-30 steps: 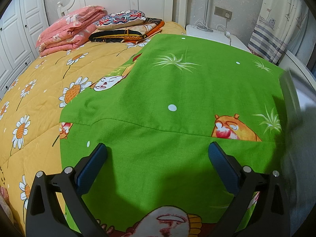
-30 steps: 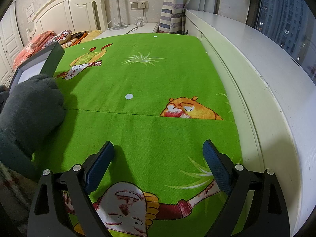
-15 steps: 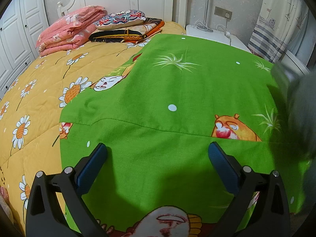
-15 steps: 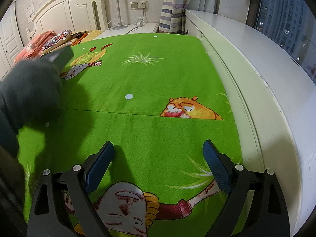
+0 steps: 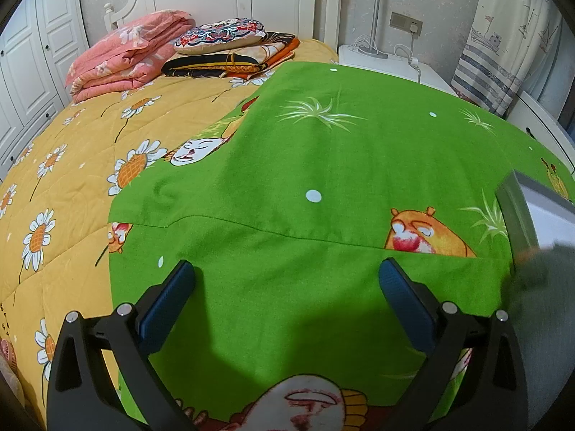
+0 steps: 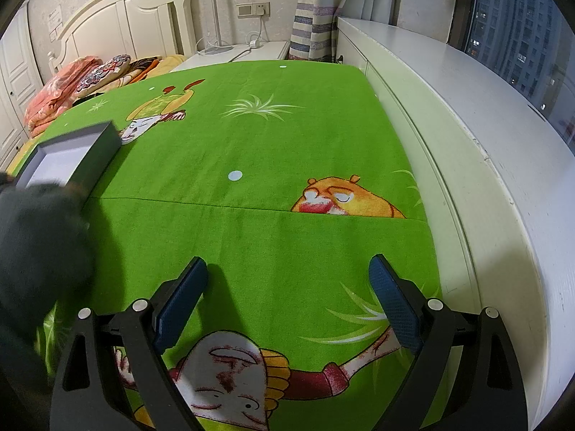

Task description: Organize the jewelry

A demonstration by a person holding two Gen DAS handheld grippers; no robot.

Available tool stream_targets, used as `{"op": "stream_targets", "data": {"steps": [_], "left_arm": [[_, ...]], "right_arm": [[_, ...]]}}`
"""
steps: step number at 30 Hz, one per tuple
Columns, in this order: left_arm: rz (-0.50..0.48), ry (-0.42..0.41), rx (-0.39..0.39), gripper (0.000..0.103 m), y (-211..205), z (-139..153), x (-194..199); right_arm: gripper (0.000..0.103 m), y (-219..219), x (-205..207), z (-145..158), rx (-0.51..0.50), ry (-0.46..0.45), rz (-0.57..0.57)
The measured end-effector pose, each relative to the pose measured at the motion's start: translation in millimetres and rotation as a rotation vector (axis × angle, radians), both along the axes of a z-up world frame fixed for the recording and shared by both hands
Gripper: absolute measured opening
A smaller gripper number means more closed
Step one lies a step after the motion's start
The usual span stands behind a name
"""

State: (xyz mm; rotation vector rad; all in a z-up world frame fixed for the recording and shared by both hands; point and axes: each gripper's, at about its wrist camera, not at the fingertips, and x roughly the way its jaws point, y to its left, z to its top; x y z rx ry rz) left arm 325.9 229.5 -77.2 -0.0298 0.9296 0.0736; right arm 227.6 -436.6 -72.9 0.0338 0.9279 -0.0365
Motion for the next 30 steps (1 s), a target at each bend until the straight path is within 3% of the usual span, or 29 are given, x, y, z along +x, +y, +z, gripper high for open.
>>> {"op": "stream_targets", "data": {"steps": [30], "left_arm": [[0.005, 0.004, -0.009, 0.099, -2.2, -1.5, 3.7]], "right_arm": [[0.086, 1.8, 0.1, -1.0, 0.007, 0.007, -0.003]]}}
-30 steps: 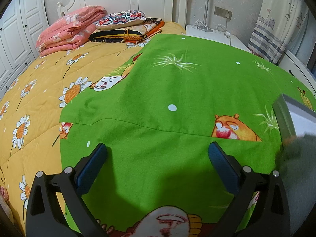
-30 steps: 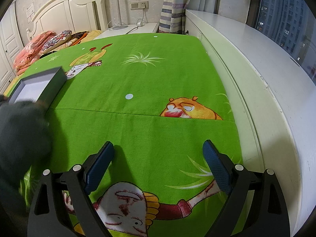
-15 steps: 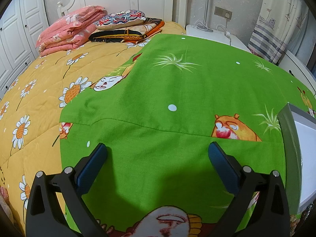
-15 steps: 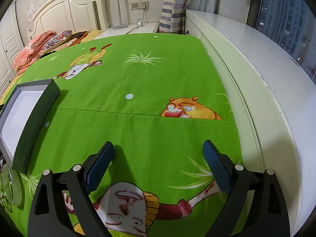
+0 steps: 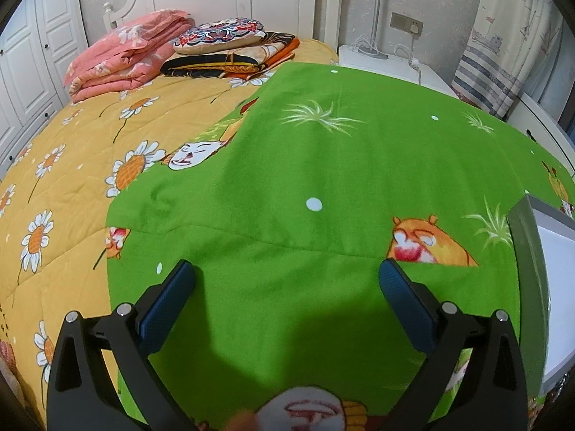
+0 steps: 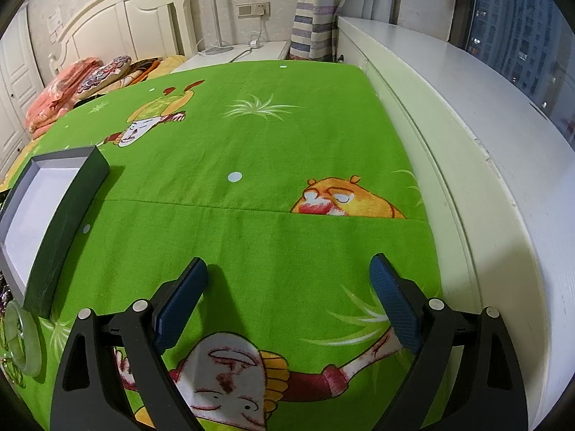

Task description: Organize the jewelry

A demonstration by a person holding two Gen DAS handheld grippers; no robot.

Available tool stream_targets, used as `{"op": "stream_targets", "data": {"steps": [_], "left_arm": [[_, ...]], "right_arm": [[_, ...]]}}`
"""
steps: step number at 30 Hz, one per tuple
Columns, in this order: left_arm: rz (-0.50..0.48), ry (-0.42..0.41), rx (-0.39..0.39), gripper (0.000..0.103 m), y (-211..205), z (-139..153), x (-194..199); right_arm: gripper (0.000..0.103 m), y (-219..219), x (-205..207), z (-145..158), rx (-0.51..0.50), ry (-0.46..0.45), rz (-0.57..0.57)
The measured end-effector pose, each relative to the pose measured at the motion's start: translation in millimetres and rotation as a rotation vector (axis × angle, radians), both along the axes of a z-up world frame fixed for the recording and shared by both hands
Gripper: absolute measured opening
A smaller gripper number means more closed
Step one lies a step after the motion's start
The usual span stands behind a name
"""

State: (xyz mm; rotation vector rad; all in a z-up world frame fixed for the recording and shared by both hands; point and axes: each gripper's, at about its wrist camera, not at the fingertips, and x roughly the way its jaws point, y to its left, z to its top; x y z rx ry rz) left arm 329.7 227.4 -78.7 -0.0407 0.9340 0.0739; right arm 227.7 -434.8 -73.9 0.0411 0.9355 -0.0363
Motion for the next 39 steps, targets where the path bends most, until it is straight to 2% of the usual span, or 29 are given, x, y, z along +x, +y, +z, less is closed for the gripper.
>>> {"op": "stream_targets", "data": {"steps": [1, 3, 6, 9, 11, 13, 15, 19, 21, 24, 31, 39], "left_arm": [[0.022, -0.002, 0.004, 0.099, 0.7, 1.4, -0.4], [0.075, -0.078, 0.052, 0.099, -7.4, 17.7, -23.4], [0.076, -0.242, 0.086, 0.099, -39.0, 57.6, -81.5], [0.079, -0.351, 0.105, 0.099, -85.3, 92.3, -145.6], [0.106, -0.409, 0.094, 0.099, -116.1, 105.6, -188.2], [0.065, -0.440, 0.100, 0.099, -145.2, 111.1, -220.5], [-0.005, -0.436, 0.090, 0.099, -172.1, 107.5, -245.8], [-0.083, -0.425, 0.084, 0.099, -205.7, 96.2, -271.2], [-0.109, -0.415, 0.103, 0.099, -218.1, 89.1, -276.6], [-0.166, -0.377, 0.122, 0.099, -230.4, 77.0, -284.9], [-0.187, -0.340, 0.137, 0.099, -230.2, 61.9, -297.6], [-0.159, -0.324, 0.116, 0.099, -218.6, 65.1, -294.5]], "right_arm": [[0.086, 1.6, -0.7, 1.3, 0.002, 0.025, -0.012], [0.086, 8.5, -12.7, 10.7, 0.038, 0.037, -0.073], [0.087, 50.5, -57.7, 43.3, 0.003, -0.102, -0.067], [0.096, 117.4, -121.2, 78.2, -0.057, -0.268, -0.018], [0.096, 154.3, -154.5, 89.0, -0.007, -0.321, 0.005], [0.096, 190.1, -182.8, 91.9, 0.053, -0.345, 0.019], [0.096, 218.1, -194.8, 83.6, 0.072, -0.296, 0.022], [0.096, 255.9, -217.0, 68.2, 0.009, -0.289, 0.025], [0.096, 261.5, -218.4, 70.4, -0.041, -0.308, 0.003], [0.096, 259.8, -224.4, 72.3, -0.031, -0.312, -0.026], [0.096, 264.0, -224.3, 76.8, -0.041, -0.329, -0.023], [0.096, 268.7, -221.8, 77.2, -0.051, -0.332, -0.009]]}}
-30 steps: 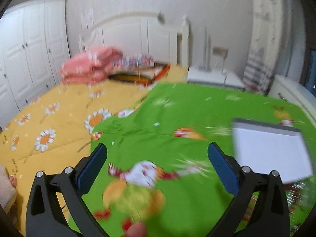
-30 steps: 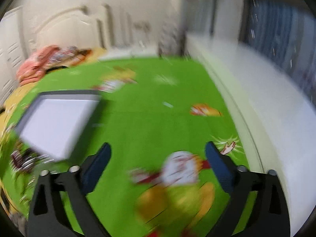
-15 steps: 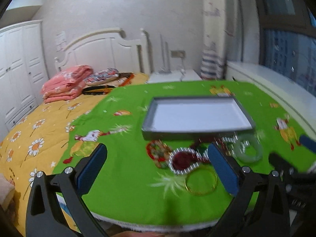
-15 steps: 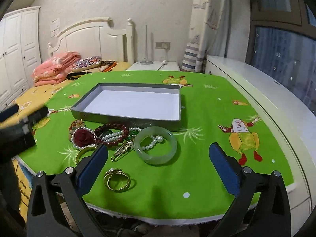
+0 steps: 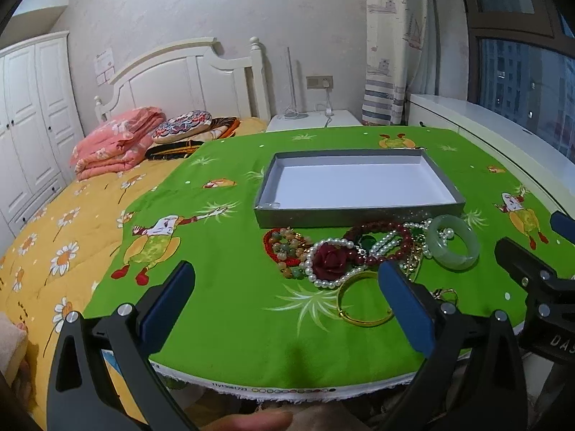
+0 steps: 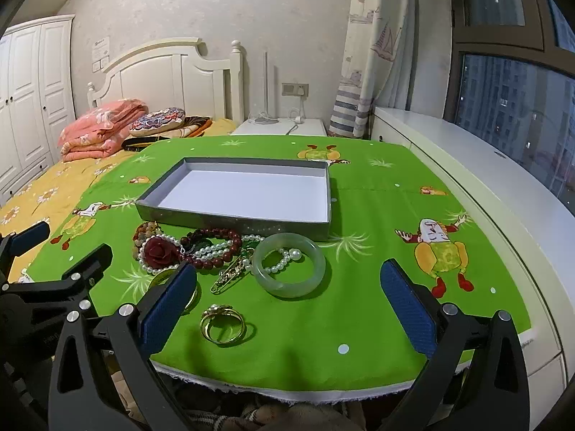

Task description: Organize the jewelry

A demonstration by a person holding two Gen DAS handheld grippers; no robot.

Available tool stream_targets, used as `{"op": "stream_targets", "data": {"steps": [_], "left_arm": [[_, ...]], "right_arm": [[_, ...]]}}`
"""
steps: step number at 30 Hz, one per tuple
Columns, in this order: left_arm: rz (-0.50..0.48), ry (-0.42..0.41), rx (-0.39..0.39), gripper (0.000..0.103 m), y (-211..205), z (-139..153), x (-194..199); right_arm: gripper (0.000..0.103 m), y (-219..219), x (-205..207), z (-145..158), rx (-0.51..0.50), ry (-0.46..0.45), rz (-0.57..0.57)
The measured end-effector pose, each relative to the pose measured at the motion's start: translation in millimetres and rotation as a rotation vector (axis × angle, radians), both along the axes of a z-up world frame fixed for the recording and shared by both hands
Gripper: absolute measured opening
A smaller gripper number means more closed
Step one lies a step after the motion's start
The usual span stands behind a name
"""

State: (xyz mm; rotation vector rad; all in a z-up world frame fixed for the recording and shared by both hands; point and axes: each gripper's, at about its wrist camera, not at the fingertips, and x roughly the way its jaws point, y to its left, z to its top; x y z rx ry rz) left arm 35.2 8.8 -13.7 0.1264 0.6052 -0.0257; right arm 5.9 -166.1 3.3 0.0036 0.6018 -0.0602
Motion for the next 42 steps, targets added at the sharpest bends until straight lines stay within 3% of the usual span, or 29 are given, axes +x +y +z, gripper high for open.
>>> {"op": "stream_targets", "data": {"steps": [42], "left_arm": [[0.005, 0.004, -0.057, 0.099, 21.7, 3.7, -19.0]], "right_arm": [[0.096, 36.2, -11.6, 6.4, -0.089, -0.022, 0.072]]}}
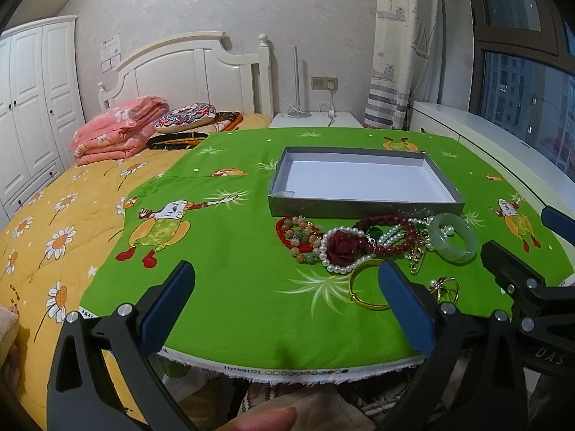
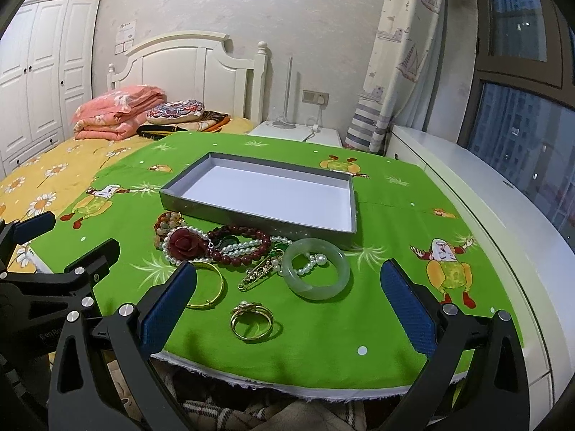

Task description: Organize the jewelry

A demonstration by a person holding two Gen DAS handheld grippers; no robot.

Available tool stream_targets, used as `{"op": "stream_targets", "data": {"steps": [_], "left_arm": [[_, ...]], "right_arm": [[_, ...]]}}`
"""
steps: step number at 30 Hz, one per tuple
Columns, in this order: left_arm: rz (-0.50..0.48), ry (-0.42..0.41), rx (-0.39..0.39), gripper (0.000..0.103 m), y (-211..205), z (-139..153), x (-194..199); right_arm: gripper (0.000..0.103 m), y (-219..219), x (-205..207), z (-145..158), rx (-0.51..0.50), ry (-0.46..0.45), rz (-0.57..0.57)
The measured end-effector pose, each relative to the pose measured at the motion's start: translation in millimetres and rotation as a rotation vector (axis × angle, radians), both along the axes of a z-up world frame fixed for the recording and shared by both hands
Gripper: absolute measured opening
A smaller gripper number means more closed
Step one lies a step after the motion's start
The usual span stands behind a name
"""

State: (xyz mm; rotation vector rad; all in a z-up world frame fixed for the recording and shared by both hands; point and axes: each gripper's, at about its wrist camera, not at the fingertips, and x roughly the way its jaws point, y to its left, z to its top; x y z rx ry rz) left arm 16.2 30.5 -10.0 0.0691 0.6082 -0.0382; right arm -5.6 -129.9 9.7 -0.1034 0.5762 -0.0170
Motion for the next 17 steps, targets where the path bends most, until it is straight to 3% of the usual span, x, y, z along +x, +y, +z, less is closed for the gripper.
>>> {"op": "stream_targets", "data": {"steps": [6, 9, 14, 17], "left_arm": [[0.009, -0.045, -0.029, 0.099, 4.9, 5.2, -6.0], [0.011, -0.079, 0.001, 0.099, 0.1, 9.5, -10.7], [-0.014, 0.008, -0.002, 0.099, -3.0, 3.0, -0.3], [-0.005, 0.018, 0.011, 0.099, -4.6, 0.9, 1.2]], "right_arm": [[0.096, -1.1, -0.4, 0.1, 0.003, 0.000, -0.001], [0.096, -1.8, -1.0, 0.3, 0.006, -0.002, -0.003], [0.096, -4.2, -1.2, 0.7, 0.011, -0.006, -0.007], [0.096, -5.3, -0.2, -0.2, 0.014, -0.008, -0.011]]}}
